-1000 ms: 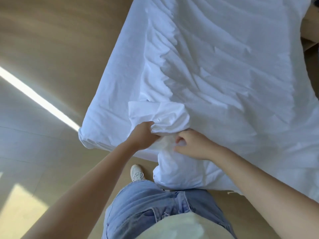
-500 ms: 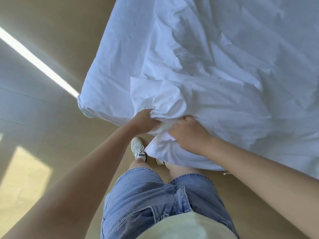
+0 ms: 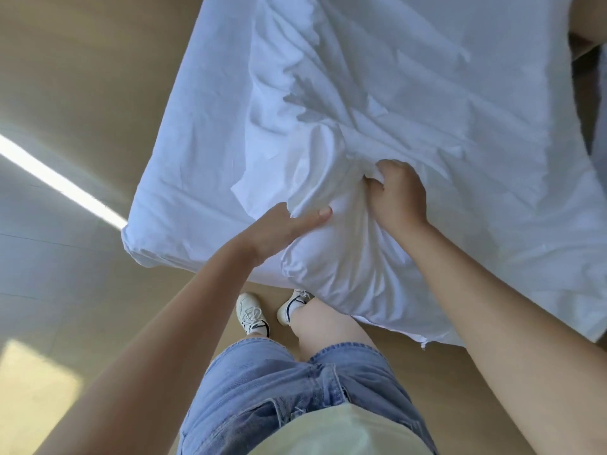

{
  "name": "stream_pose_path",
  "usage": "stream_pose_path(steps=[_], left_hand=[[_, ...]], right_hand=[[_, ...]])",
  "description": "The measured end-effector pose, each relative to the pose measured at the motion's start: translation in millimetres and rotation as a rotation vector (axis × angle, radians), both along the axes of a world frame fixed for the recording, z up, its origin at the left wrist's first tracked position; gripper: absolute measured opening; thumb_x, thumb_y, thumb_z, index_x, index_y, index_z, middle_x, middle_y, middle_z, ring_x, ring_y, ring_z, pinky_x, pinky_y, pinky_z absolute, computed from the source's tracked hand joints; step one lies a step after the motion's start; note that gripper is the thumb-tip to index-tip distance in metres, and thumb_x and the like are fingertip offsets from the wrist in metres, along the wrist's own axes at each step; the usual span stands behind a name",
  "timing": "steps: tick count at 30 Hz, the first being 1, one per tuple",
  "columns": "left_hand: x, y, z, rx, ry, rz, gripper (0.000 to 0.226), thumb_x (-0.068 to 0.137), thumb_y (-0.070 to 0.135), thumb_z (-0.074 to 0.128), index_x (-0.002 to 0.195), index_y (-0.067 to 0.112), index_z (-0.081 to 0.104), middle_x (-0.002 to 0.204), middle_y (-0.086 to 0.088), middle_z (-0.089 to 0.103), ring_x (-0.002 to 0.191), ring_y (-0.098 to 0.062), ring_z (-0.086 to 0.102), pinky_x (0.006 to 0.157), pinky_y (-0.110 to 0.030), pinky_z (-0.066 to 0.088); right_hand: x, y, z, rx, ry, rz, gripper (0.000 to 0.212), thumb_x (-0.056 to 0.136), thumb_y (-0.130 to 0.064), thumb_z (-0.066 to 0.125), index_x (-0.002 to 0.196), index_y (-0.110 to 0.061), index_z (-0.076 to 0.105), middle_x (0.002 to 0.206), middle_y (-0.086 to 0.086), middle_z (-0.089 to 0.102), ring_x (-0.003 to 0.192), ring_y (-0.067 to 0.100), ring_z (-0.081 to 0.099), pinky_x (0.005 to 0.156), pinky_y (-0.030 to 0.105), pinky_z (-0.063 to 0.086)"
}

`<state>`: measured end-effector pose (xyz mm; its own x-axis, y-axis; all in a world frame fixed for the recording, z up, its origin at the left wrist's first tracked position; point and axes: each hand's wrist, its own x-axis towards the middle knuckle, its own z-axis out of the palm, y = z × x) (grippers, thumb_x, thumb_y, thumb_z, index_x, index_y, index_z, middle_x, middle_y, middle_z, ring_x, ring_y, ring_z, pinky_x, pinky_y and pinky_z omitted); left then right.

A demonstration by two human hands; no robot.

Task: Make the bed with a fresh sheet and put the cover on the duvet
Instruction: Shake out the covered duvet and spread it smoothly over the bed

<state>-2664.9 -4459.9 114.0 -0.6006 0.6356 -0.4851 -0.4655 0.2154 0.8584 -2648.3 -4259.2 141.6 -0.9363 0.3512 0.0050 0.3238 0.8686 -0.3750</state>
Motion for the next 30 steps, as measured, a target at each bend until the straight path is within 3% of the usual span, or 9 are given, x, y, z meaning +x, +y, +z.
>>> stream_pose_path(steps=[4, 8, 11, 13, 15, 17, 21, 26, 30], left_hand=[[-3.7, 15.2, 12.2, -0.141, 0.061, 0.153, 0.038, 0.058, 0.021, 0.077, 0.088, 0.001, 0.068, 0.086, -0.013, 0.070, 0.080, -0.024, 0.067, 0.077, -0.041, 0.055], [-21.5, 37.9, 26.2, -0.129, -0.213, 0.577, 0.019, 0.051, 0.017, 0.061, 0.066, 0.008, 0.055, 0.052, -0.001, 0.056, 0.055, -0.021, 0.054, 0.052, -0.019, 0.045], [-35.2, 58.0, 36.6, -0.152, -0.229, 0.587, 0.018, 0.062, 0.023, 0.066, 0.067, 0.012, 0.052, 0.042, 0.007, 0.052, 0.043, -0.012, 0.053, 0.040, -0.014, 0.039], [-43.2, 63.8, 41.5, -0.205, -0.208, 0.605, 0.018, 0.074, 0.020, 0.069, 0.066, 0.011, 0.055, 0.040, 0.007, 0.052, 0.038, -0.009, 0.055, 0.036, -0.013, 0.037], [-52.5, 64.6, 41.8, -0.228, -0.187, 0.654, 0.019, 0.066, 0.021, 0.076, 0.075, 0.009, 0.064, 0.056, 0.001, 0.064, 0.054, -0.015, 0.064, 0.047, -0.019, 0.048], [-61.0, 63.4, 43.6, -0.253, -0.157, 0.689, 0.033, 0.060, 0.021, 0.078, 0.087, 0.007, 0.066, 0.073, -0.005, 0.068, 0.068, -0.023, 0.066, 0.058, -0.028, 0.053], [-70.9, 73.5, 44.7, -0.296, -0.075, 0.710, 0.025, 0.069, 0.020, 0.075, 0.086, 0.004, 0.066, 0.059, -0.002, 0.065, 0.055, -0.018, 0.062, 0.046, -0.021, 0.046], [-61.9, 87.4, 42.2, -0.233, 0.044, 0.484, 0.003, 0.083, 0.016, 0.068, 0.086, 0.016, 0.069, 0.071, 0.004, 0.071, 0.067, -0.011, 0.070, 0.053, -0.021, 0.052], [-54.2, 91.4, 42.1, -0.252, 0.190, 0.331, 0.010, 0.088, 0.018, 0.064, 0.085, 0.028, 0.065, 0.078, 0.012, 0.069, 0.070, 0.000, 0.065, 0.057, -0.014, 0.050]], right_hand=[[-6.9, -12.7, 4.6, -0.029, 0.057, -0.006, 0.010, 0.082, -0.002, 0.050, 0.088, 0.001, 0.058, 0.100, 0.023, 0.056, 0.097, 0.038, 0.050, 0.069, 0.037, 0.034], [23.4, -35.4, 15.1, -0.034, 0.317, 0.406, 0.049, 0.076, -0.027, 0.057, 0.119, -0.001, 0.053, 0.115, 0.025, 0.056, 0.109, 0.034, 0.046, 0.093, 0.044, 0.036], [36.0, -32.8, 12.0, 0.126, -0.014, 0.459, 0.090, 0.066, -0.049, 0.075, 0.141, -0.011, 0.042, 0.143, 0.026, 0.039, 0.134, 0.043, 0.034, 0.107, 0.057, 0.023], [20.5, -21.2, 12.4, 0.148, -0.050, 0.459, 0.080, 0.066, -0.031, 0.080, 0.137, -0.011, 0.049, 0.136, 0.023, 0.049, 0.125, 0.043, 0.047, 0.099, 0.057, 0.035], [3.4, -8.1, 12.4, 0.094, 0.056, 0.467, 0.058, 0.064, -0.011, 0.075, 0.121, -0.008, 0.062, 0.111, 0.017, 0.065, 0.096, 0.039, 0.064, 0.080, 0.047, 0.049], [-7.8, 1.8, 10.5, 0.035, -0.054, 0.493, 0.047, 0.072, -0.007, 0.064, 0.119, -0.011, 0.061, 0.099, 0.012, 0.066, 0.085, 0.036, 0.064, 0.071, 0.042, 0.050], [-4.0, 11.9, -17.0, -0.032, -0.442, 0.493, 0.043, 0.092, -0.015, 0.040, 0.133, -0.025, 0.041, 0.114, 0.006, 0.060, 0.096, 0.032, 0.061, 0.073, 0.036, 0.048], [-13.2, 12.4, -22.9, -0.234, -0.344, 0.263, 0.040, 0.097, -0.025, 0.040, 0.137, -0.023, 0.038, 0.117, 0.005, 0.061, 0.103, 0.030, 0.060, 0.081, 0.036, 0.048], [-29.8, 8.9, -13.3, -0.337, -0.297, 0.020, 0.031, 0.095, -0.017, 0.041, 0.123, -0.014, 0.054, 0.120, 0.008, 0.055, 0.109, 0.028, 0.055, 0.085, 0.036, 0.046]])
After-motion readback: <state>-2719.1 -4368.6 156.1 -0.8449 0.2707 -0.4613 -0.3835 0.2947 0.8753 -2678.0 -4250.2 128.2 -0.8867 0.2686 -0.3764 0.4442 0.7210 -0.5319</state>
